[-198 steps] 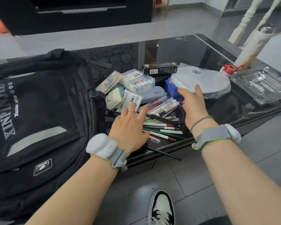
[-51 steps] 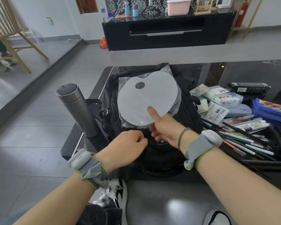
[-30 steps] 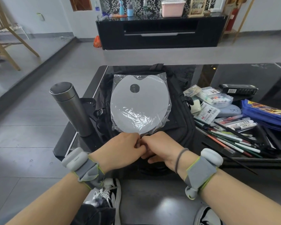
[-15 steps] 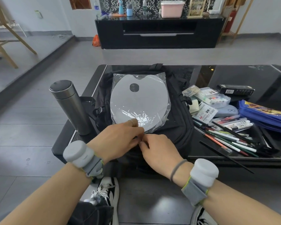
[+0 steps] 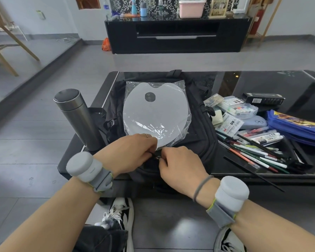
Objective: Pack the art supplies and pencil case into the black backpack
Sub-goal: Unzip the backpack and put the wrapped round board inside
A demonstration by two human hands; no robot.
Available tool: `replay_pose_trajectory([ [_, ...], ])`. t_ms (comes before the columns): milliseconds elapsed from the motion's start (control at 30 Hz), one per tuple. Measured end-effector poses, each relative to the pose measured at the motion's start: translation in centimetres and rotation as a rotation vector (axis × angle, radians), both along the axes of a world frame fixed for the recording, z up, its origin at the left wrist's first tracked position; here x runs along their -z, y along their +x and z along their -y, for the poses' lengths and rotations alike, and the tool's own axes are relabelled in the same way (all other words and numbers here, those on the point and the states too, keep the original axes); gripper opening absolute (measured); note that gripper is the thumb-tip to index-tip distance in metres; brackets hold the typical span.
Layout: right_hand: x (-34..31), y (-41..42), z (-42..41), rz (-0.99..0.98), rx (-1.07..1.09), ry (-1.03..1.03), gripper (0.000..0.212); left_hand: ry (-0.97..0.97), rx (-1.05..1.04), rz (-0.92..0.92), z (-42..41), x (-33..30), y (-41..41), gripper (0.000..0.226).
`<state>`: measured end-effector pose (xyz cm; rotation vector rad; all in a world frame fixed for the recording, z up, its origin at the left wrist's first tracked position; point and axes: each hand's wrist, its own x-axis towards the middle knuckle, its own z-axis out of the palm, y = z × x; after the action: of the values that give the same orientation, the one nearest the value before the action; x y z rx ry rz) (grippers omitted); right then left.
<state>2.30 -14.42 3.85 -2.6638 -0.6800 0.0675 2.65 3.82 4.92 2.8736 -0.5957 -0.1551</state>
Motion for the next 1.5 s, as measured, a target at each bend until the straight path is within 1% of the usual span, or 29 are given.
replay_pose_trajectory([
  [200,-1.0,0.2,2.2,0.08,0.014,-0.02,0.019,-0.115,-0.023,0.054,-0.8,-0.9,0.1,0.009],
  [333,-0.9,0.0,3.3,0.128,0.045,-0.031,0.019,-0.134,-0.015,0.11,-0.6,-1.4,0.1,0.01],
  [533,-1.3,1.2,4.2,0.14,0.119,-0.009,0.022,-0.161,-0.039,0.172,-0.6,-2.4,0.2,0.011],
  [600,-1.4,1.5,4.4,0.129,0.125,0.017,0.022,-0.154,-0.055,0.178,-0.7,-2.5,0.2,0.012],
  [700,-1.3,1.5,4.5,0.058,0.099,0.073,0.025,-0.123,-0.075,0.186,-0.3,-2.2,-0.2,0.011],
  [800,-1.4,1.4,4.4,-0.014,0.07,0.155,0.027,-0.069,-0.045,0.178,1.0,-1.5,-0.7,0.011],
  [900,-1.4,1.2,3.7,-0.039,0.06,0.215,0.03,-0.027,0.005,0.181,1.8,-0.8,-0.5,0.01],
  [1100,-1.3,0.8,1.9,-0.061,0.023,0.232,0.036,-0.022,0.034,0.197,1.5,-0.3,-0.1,0.011],
  [1300,-2.3,1.3,2.5,-0.07,0.037,0.258,0.033,-0.045,-0.062,0.275,1.1,-1.3,-0.4,0.01],
  [1400,-2.5,1.4,3.0,-0.08,0.05,0.277,0.03,0.011,-0.076,0.324,1.8,-1.5,-1.1,0.013],
  [1500,-2.4,1.6,3.1,-0.114,0.05,0.296,0.03,0.061,-0.08,0.285,2.9,-1.0,-1.8,0.015],
])
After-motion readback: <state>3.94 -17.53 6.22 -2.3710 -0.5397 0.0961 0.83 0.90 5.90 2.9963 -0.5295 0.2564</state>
